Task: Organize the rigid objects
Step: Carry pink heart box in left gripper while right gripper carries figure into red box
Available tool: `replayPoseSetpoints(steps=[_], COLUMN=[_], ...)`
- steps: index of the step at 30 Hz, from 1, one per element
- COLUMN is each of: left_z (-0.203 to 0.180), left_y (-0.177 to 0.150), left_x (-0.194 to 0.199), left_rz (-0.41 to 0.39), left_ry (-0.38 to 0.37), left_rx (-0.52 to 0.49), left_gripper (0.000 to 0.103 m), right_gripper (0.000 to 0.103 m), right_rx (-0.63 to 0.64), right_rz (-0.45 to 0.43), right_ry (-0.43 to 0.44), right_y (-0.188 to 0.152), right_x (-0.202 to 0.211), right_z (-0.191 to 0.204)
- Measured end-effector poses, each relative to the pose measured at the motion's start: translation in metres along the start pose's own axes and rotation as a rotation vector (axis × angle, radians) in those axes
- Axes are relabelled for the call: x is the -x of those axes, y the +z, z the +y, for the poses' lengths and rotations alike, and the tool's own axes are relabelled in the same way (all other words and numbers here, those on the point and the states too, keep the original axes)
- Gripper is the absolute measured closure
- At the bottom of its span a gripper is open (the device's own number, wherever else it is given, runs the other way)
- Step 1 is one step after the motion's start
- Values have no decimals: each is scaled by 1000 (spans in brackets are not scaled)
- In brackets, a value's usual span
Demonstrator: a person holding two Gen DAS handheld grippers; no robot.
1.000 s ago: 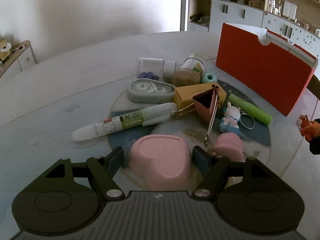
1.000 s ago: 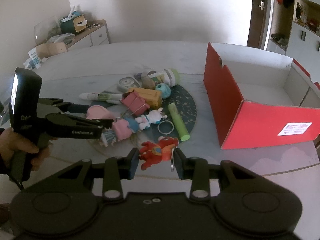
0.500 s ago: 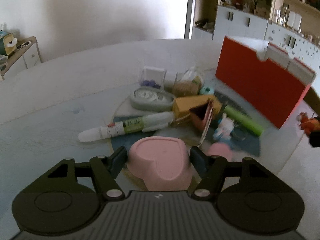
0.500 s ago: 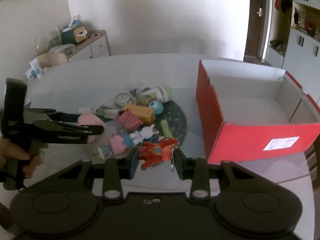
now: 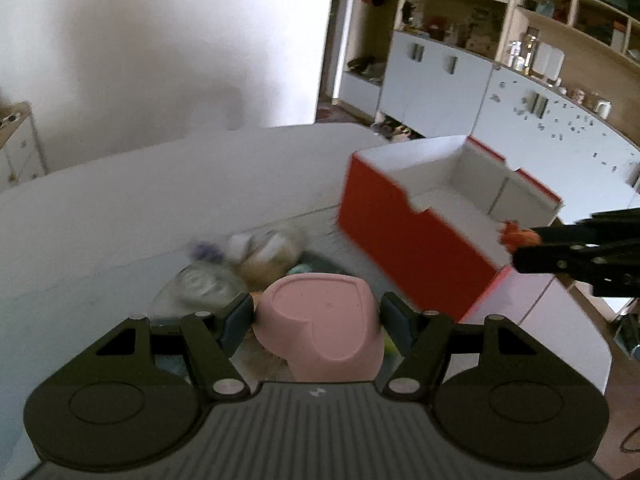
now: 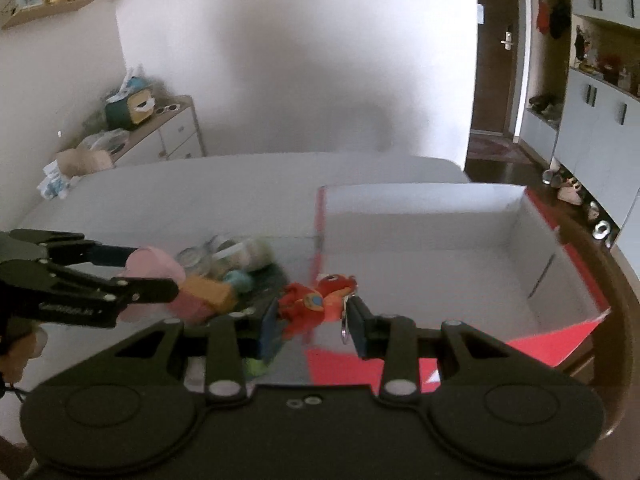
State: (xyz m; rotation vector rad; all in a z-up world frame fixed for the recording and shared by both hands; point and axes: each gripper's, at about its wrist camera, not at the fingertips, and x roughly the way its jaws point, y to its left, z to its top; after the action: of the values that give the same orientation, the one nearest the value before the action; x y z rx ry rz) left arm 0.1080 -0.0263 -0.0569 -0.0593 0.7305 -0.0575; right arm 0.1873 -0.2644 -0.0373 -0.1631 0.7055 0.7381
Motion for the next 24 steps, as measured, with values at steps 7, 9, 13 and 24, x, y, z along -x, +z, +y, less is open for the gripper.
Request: replayPoseSetpoints(steps=[7, 9, 13, 24], left_z=[-53, -67, -93, -159], left_y=[38, 50, 71, 116], left_x=[-21, -29, -49, -124], left_rz=[-30, -34, -40, 23], left_ry=[-32, -40, -47, -52], left_rx=[-44, -49, -74, -131], left_gripper=[33, 33, 33, 33], right_gripper=[66, 66, 66, 66], right_rx=[4, 10, 17, 48], right_rz=[5, 9, 19, 103], right_ry=[-21, -30, -47, -45], right_y=[7, 7, 8, 4], right_x=[-7, -9, -16, -50], right_z=[-50, -64, -88, -129])
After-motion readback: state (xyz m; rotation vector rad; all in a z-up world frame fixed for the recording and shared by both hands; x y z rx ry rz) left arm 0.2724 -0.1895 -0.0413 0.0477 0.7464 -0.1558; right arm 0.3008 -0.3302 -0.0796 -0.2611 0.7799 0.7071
